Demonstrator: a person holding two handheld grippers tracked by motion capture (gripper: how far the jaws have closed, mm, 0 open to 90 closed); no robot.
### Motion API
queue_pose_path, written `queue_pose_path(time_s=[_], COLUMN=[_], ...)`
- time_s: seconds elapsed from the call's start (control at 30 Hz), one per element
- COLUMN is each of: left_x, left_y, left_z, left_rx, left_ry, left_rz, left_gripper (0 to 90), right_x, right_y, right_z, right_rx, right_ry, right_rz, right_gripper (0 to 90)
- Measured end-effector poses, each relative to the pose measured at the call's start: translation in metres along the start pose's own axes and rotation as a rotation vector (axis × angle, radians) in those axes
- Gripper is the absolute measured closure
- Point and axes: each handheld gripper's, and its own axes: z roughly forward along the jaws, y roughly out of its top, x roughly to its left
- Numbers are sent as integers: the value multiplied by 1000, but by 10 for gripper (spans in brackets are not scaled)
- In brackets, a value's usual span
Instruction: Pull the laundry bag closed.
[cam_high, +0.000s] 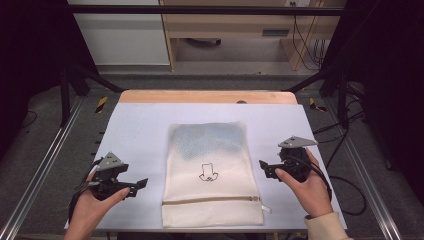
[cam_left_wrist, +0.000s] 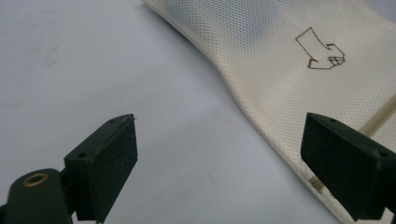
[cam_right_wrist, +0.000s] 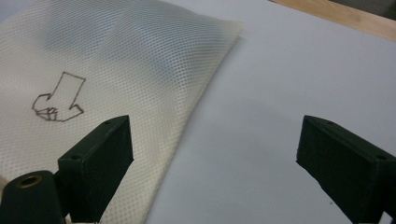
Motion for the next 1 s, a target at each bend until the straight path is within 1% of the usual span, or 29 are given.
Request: queue_pose_path(time_s=[0.03,0.07,0.1,0.13,0.17,0.2,0.23,0.3,0.37,0.4,0.43,0.47,0.63,0.77,0.87,0.93,1.0], left_x=[3,6,12,12,15,21,24,29,36,36,42,45,57,65,70,72,74], left_y=[1,2,4,4,5,5,5,3,0,0,-4,-6,-17,-27,-34,-37,-40], left_z=[-1,-1,-3,-3,-3,-5,-6,-8,-9,-9,-10,-10,-12,-11,-9,-8,-7], left_rx=[4,11,22,22,28,39,41,44,54,54,64,62,62,78,84,86,88], left_ry=[2,5,14,14,20,39,46,60,84,84,105,103,123,144,145,145,146], left_rz=[-5,-6,-4,-4,-2,2,1,-7,-4,-4,-4,-13,-48,-61,-78,-86,-89], left_gripper=[105,105,105,105,105,105,104,104,102,102,102,102,103,105,104,104,104], right_x=[-6,-6,-12,-14,-18,-18,-23,-29,-34,-36,-38,-40,-50,-56,-59,-61,-61], right_y=[-1,-1,-2,-2,-3,-3,-5,-8,-11,-13,-15,-17,-28,-37,-43,-46,-50], right_z=[1,1,2,3,3,3,3,3,3,2,2,2,4,6,8,10,12], right_rx=[7,7,13,12,14,14,14,14,14,16,17,21,51,71,79,89,99], right_ry=[-16,-16,-29,-36,-47,-47,-55,-67,-76,-78,-77,-78,-93,-101,-105,-110,-111], right_rz=[23,23,47,53,64,64,87,103,112,118,126,130,146,166,189,185,196], right_gripper=[107,107,107,109,108,108,107,108,107,107,107,105,103,99,100,99,99])
